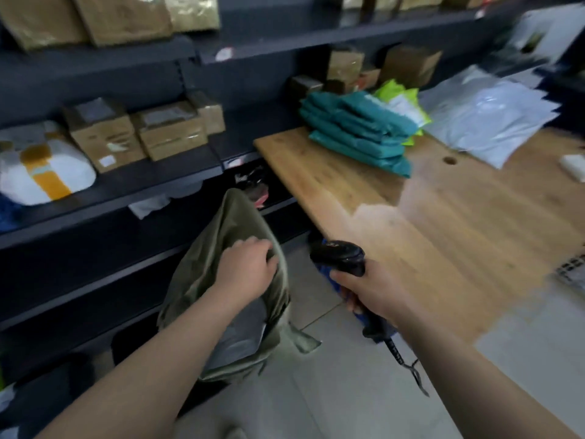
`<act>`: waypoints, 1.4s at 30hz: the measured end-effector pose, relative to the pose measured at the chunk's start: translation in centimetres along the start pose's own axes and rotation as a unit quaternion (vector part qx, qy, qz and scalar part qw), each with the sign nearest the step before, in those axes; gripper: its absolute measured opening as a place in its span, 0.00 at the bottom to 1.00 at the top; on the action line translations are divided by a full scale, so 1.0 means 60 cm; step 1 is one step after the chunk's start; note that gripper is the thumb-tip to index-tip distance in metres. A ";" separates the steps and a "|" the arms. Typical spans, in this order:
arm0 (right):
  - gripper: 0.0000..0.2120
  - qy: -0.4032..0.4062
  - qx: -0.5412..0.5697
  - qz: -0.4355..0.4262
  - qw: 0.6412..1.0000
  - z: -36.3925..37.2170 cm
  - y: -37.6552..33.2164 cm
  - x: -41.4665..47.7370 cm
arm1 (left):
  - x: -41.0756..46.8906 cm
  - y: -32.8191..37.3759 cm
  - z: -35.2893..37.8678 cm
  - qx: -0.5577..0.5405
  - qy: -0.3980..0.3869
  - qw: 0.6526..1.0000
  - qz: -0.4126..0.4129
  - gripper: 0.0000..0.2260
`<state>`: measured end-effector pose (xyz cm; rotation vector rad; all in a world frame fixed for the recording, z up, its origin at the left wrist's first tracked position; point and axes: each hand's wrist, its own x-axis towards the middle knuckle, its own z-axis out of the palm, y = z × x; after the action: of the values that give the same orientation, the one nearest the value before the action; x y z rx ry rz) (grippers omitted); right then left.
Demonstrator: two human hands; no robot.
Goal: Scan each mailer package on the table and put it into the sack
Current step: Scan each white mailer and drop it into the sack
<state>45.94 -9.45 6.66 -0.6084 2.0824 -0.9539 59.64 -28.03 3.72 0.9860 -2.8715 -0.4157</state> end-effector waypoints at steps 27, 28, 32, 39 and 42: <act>0.08 0.180 0.014 -0.020 0.983 -0.812 0.166 0.093 | 0.360 0.728 0.054 0.094 0.072 0.983 0.140 0.15; 0.08 0.181 0.013 -0.023 0.983 -0.840 0.162 0.115 | 0.391 0.744 0.053 0.095 0.070 0.983 0.137 0.15; 0.09 0.188 0.005 -0.025 0.982 -0.941 0.151 0.202 | 0.500 0.808 0.047 0.094 0.081 0.985 0.123 0.17; 0.13 0.178 -0.005 -0.041 0.983 -1.083 0.142 0.370 | 0.683 0.898 0.075 0.082 0.072 0.991 0.084 0.14; 0.12 0.160 -0.006 -0.055 0.986 -1.142 0.137 0.452 | 0.761 0.930 0.104 0.084 0.066 0.993 0.041 0.11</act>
<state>-25.43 6.79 18.45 -0.6148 2.3570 -1.1666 -10.47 -12.37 12.59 0.8773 -2.8506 -0.0990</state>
